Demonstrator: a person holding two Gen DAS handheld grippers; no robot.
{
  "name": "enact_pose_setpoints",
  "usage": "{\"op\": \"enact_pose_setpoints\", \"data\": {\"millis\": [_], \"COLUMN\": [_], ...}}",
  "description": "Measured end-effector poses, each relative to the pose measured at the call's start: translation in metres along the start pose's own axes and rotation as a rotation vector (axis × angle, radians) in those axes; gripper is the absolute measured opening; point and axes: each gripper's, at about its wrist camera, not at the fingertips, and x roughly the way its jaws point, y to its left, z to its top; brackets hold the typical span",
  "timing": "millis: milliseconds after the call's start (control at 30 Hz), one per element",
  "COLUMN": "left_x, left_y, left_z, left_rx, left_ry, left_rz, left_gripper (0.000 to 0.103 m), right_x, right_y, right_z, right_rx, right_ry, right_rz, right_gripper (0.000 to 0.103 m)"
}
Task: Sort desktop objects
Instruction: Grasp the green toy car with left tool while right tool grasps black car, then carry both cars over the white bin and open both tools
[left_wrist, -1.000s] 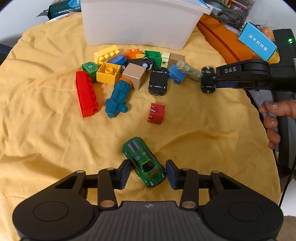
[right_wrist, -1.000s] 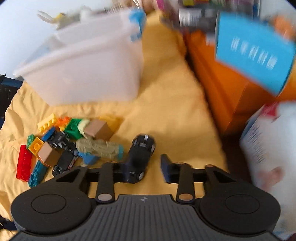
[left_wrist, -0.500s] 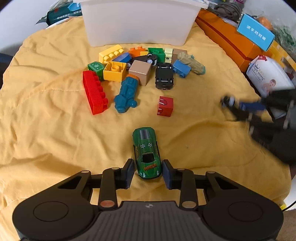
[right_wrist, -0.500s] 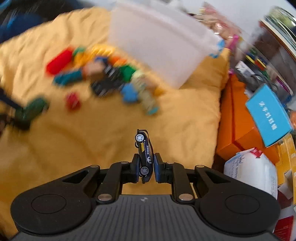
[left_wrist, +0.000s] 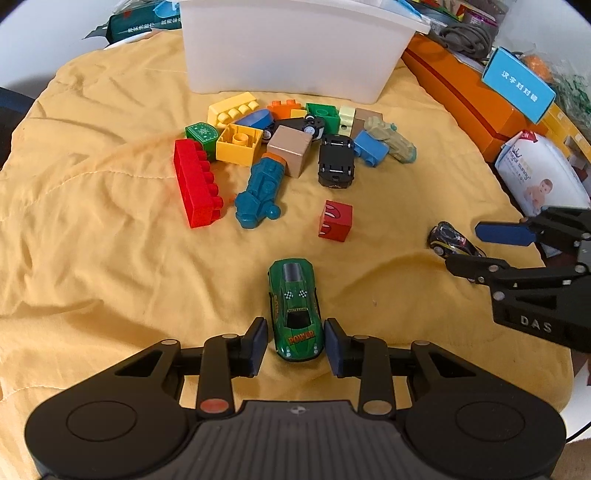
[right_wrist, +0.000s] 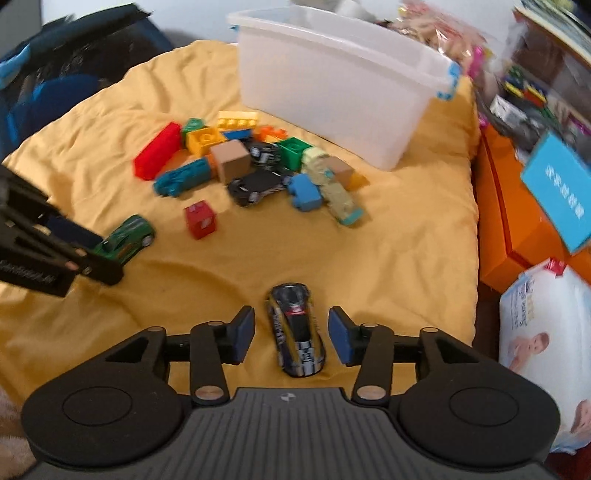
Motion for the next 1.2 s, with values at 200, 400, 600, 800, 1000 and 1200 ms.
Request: {"op": "enact_pose_setpoints", "data": {"millis": [200,400,600,800,1000,1200], "left_x": [0.001,-0.016,-0.046,-0.069,-0.085,-0.075], "left_y": [0.003,0.005,0.007,0.009,0.009,0.001], "left_z": [0.000,0.003,0.022,0.061,0.133,0.202], "left_rx": [-0.013,-0.010,0.000,0.013,0.053,0.052], "left_ry": [-0.031,-0.068,-0.137,-0.213,-0.346,-0.432], "left_rz": [-0.012,-0.030,-0.033,-0.037,-0.048,-0.029], "left_gripper": [0.034,0.033,0.033,0.033,0.033,0.033], "right_x": [0.011,0.002,-0.016,-0.029,-0.034,-0.026], "right_y": [-0.017,-0.008,-0.012,-0.028,-0.045,-0.071], "right_z": [-0.013,-0.009,0.006,0.037,0.093,0.158], "right_rx": [0.123,0.073,0.054,0.082,0.071,0.142], "right_ry": [0.014,0.025,-0.025,-0.082,-0.206,-0.331], "right_rz": [0.056,0.069,0.055,0.048,0.037,0.014], "right_gripper": [0.047,0.034,0.034,0.034,0.034,0.034]}}
